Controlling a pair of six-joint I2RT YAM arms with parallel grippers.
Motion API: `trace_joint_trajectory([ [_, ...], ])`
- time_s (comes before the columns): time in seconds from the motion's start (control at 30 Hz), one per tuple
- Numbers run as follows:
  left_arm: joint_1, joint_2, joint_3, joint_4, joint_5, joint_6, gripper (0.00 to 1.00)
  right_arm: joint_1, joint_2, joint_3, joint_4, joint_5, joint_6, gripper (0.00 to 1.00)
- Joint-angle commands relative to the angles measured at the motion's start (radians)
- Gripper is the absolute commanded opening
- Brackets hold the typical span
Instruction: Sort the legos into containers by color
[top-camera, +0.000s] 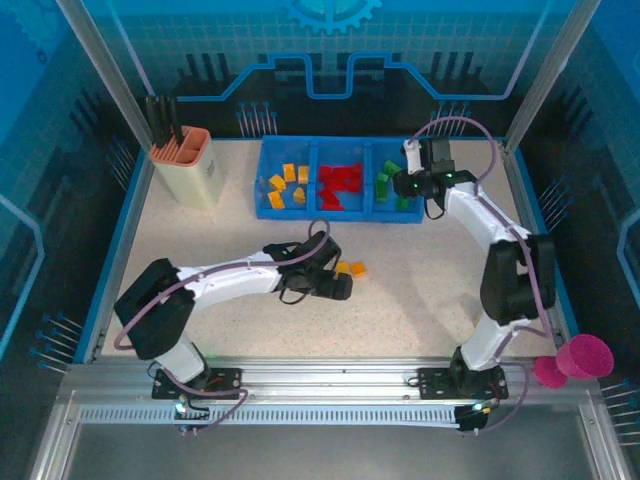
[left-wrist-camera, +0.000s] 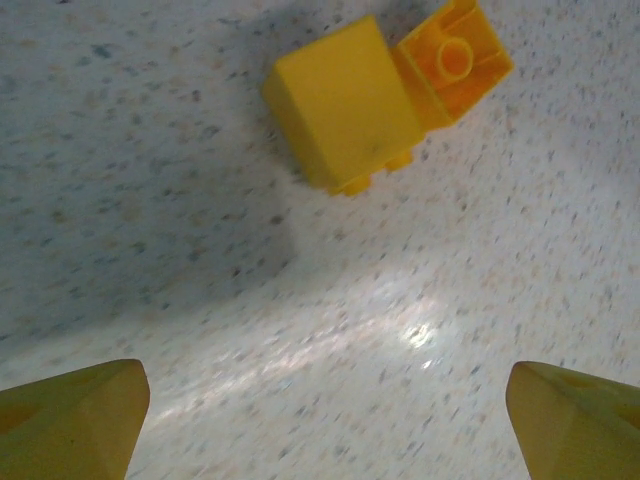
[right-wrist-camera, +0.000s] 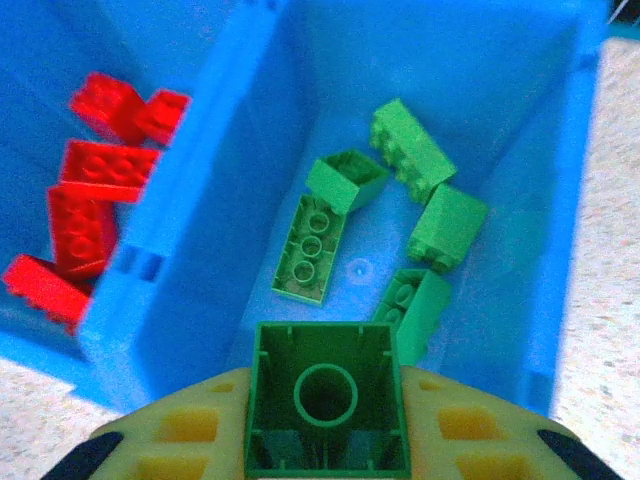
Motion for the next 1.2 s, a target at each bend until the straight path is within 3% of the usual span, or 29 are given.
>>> trace_joint_trajectory([
  [0.0,-0.01,0.049,0.045,0.085,-0.052,-0.129,0.93,-0.022,0.084,0.079,0.053,-0.085,-0.016,0.25],
  [0.17,-0.005,0.116,0.084,0.127,-0.118,-0.162,0.91,-0.026,0.192,0.159,0.037,-0.123,-0.016,0.3],
  [0.33,-0.003,0.215,0.151,0.12,-0.113,-0.168,0.85,-0.019,0.191,0.15,0.069,-0.151,-0.037,0.47],
  [0.47,0.012,0.261,0.163,0.113,-0.105,-0.194,0.73,-0.006,0.173,0.153,0.054,-0.161,-0.05,0.54],
  [0.83,0.046,0.258,0.159,0.102,-0.105,-0.188,0.44,0.007,0.116,0.09,0.06,-0.167,-0.055,0.55],
  [1.17,0.097,0.216,0.181,0.043,-0.126,-0.088,0.27,0.008,-0.001,-0.006,0.03,-0.189,-0.045,0.57],
])
